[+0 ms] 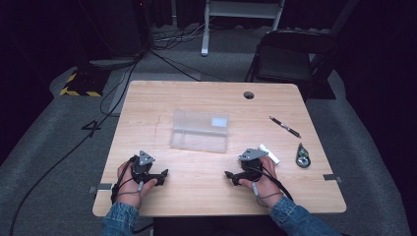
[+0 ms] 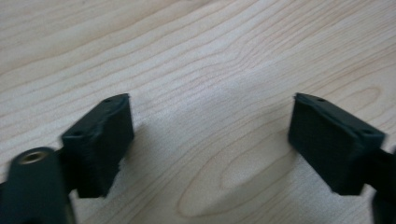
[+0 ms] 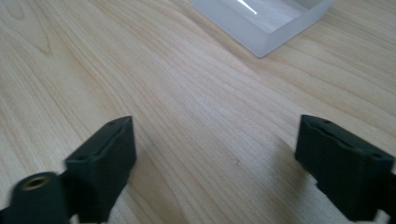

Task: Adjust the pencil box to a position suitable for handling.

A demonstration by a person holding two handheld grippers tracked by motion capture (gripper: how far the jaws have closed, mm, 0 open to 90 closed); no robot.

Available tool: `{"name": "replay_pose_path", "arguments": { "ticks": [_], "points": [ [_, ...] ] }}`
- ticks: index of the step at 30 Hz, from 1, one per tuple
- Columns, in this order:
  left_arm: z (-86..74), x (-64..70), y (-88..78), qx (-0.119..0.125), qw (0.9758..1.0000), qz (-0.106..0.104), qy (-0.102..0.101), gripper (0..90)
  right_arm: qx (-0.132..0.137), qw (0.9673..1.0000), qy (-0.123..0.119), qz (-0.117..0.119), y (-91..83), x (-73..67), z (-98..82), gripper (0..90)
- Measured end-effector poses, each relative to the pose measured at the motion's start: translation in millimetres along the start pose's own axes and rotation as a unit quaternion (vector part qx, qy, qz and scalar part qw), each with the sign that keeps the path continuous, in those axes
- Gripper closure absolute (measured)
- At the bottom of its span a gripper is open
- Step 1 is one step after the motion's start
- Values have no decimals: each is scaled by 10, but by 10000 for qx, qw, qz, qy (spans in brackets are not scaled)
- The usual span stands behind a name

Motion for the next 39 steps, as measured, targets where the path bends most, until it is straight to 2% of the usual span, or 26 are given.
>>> {"name": "replay_pose_path", "arguments": {
  "ticks": [2,3,4,5,9,15,20,25,30,35,39],
  "points": [
    [5,-9,-13,-10,10000,11,3,211,6,10000,-75,63,-15,0,17,293],
    [5,-9,-13,-10,10000,11,3,243,6,10000,-75,63,-15,0,17,293],
    [11,-10,-20,-6,10000,10,-20,243,-15,9999,-112,113,-24,-4,24,343],
    [11,-15,-27,-21,10000,20,-12,286,-75,9995,-179,236,-46,-7,38,444],
    [-12,-59,-64,2,9999,97,-106,298,-152,9992,-152,328,-64,13,78,501],
    [-57,-140,-110,114,9999,57,-63,272,-124,9995,-112,254,-84,108,210,501],
    [-67,-134,-106,39,10000,-9,16,211,-137,9997,-71,167,-43,204,319,500],
    [-62,-137,-99,39,10000,-31,22,196,-164,9998,-70,-9,53,312,473,497],
    [-62,-136,-98,40,10000,-26,10,195,-266,9995,103,-146,245,418,596,492],
    [-62,-135,-98,40,10000,-23,11,194,-308,9991,181,-234,377,442,675,486],
    [-62,-135,-97,43,10000,-24,8,194,-377,9988,130,-276,449,426,696,483]
  ]
}}
Point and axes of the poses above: each handheld gripper's, and its own axes: y roughly forward along the jaws, z roughly out of its top, x roughly to its right, the point moved 8 cm from there along y, roughly forward along the jaws, and after that the axes turned 13 degrees about -z, right-handed, at the moved point
